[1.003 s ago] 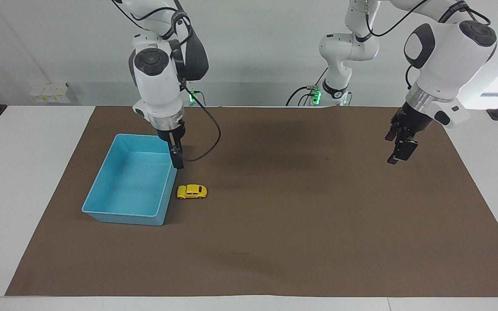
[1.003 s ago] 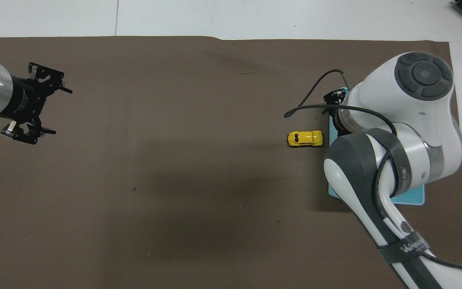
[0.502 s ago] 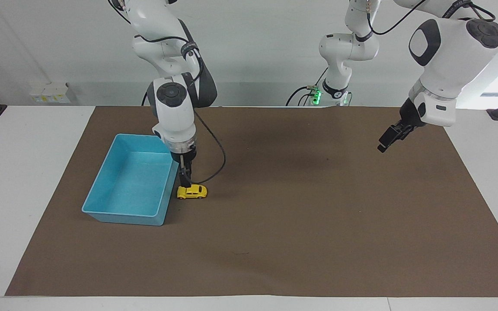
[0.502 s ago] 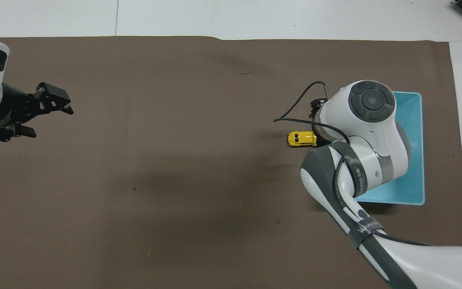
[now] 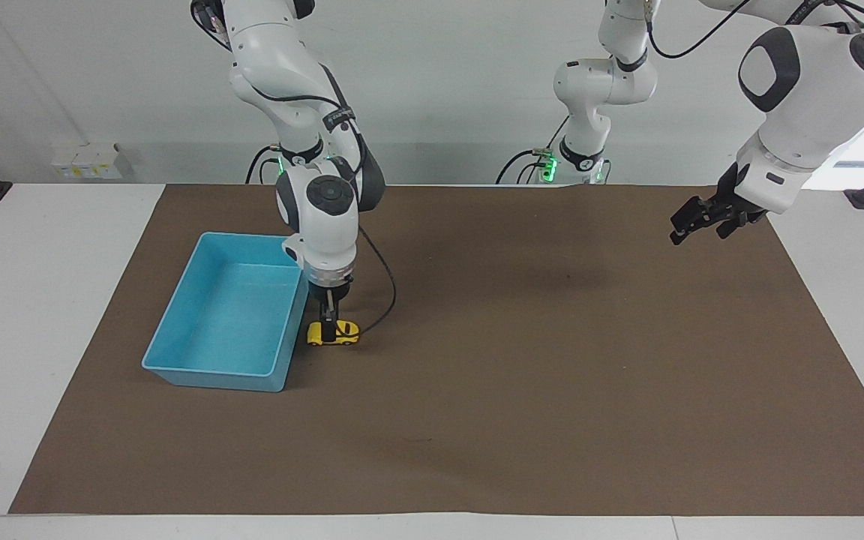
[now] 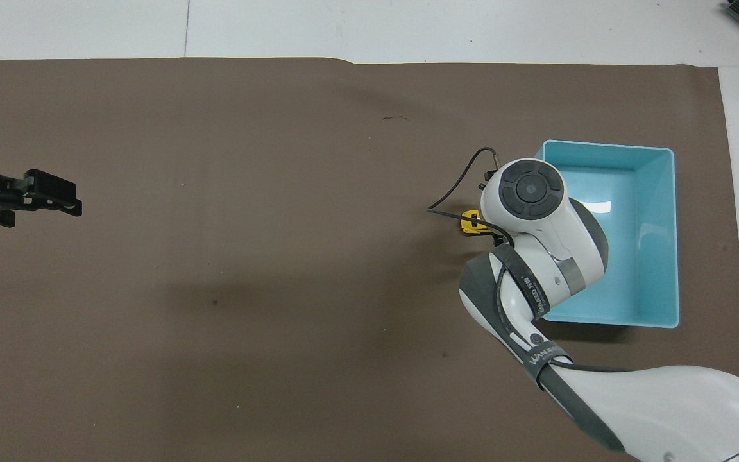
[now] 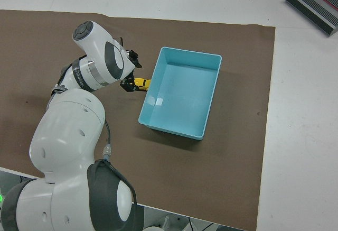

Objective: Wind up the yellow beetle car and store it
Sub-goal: 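Lower the right gripper onto the yellow car and grasp it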

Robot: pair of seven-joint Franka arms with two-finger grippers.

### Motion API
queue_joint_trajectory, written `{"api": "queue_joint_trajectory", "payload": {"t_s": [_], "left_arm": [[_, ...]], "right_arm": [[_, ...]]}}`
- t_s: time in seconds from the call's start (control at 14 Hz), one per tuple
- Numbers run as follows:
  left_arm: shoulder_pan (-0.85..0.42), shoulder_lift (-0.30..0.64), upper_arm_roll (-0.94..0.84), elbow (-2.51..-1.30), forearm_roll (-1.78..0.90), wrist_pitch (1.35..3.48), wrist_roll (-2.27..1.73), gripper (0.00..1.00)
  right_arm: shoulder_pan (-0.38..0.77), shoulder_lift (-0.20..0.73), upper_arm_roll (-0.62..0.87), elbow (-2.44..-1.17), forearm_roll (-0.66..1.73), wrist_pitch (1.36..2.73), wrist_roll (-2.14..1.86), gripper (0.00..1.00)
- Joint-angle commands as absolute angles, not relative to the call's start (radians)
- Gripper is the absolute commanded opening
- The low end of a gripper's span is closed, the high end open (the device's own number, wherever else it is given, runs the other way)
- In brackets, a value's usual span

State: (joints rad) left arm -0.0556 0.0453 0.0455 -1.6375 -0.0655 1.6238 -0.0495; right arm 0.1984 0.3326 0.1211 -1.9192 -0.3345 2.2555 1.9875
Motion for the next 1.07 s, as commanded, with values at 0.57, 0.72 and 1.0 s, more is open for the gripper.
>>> {"api": "queue_joint_trajectory", "payload": {"t_s": [0.57, 0.72, 1.0], "left_arm": [[-0.058, -0.043, 0.017, -1.569, -0.037, 1.529, 0.065, 1.0], [-0.061, -0.037, 0.015, -1.563, -0.043, 1.532, 0.061, 1.0], [-0.072, -0.04, 0.014, -1.563, -0.032, 1.52, 0.09, 1.0]], "right_arm": [[0.202, 0.36, 0.13, -1.967, -0.42, 2.321, 2.048, 0.0], [0.219, 0.359, 0.13, -1.951, -0.42, 2.292, 2.043, 0.0], [0.273, 0.356, 0.13, -1.885, -0.417, 2.171, 2.046, 0.0]]}}
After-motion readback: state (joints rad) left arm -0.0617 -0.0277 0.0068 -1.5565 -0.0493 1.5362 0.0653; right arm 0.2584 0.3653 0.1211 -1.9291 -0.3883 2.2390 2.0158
